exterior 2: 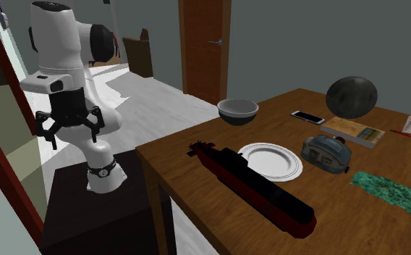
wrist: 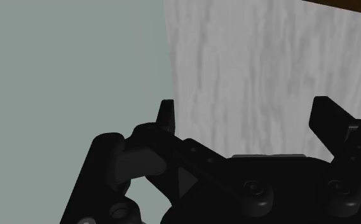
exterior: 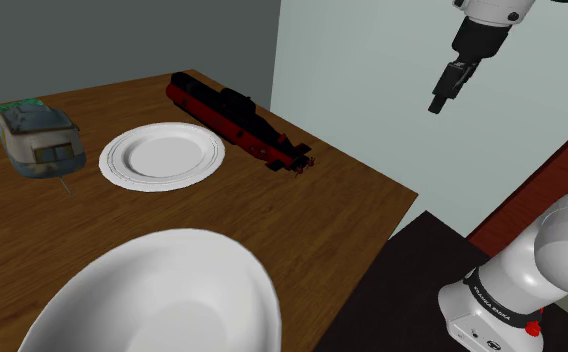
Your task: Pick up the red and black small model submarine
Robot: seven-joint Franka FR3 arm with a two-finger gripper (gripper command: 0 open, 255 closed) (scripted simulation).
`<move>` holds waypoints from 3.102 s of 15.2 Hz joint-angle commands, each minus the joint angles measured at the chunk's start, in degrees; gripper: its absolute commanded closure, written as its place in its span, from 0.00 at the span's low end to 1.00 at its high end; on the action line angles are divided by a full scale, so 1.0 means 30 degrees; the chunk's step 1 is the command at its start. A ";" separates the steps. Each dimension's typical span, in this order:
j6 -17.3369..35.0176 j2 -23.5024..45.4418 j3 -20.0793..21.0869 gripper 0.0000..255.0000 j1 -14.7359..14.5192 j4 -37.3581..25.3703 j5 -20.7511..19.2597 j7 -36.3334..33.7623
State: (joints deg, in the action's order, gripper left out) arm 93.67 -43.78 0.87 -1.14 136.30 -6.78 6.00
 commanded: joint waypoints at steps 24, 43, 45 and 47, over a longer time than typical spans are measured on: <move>0.1750 1.3037 0.5286 0.00 -0.2431 -1.1015 0.2914 -0.6791; 0.1538 2.1374 0.6643 0.00 -0.4719 -1.9627 0.1304 -0.9862; 0.1539 2.1373 0.6643 0.00 -0.4719 -1.9626 0.1304 -0.9862; 0.1491 2.1438 0.6642 1.00 -0.4742 -1.9736 0.1283 -0.9876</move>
State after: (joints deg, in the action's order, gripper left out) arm 98.10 20.52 20.80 -15.35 77.12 -2.92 -23.62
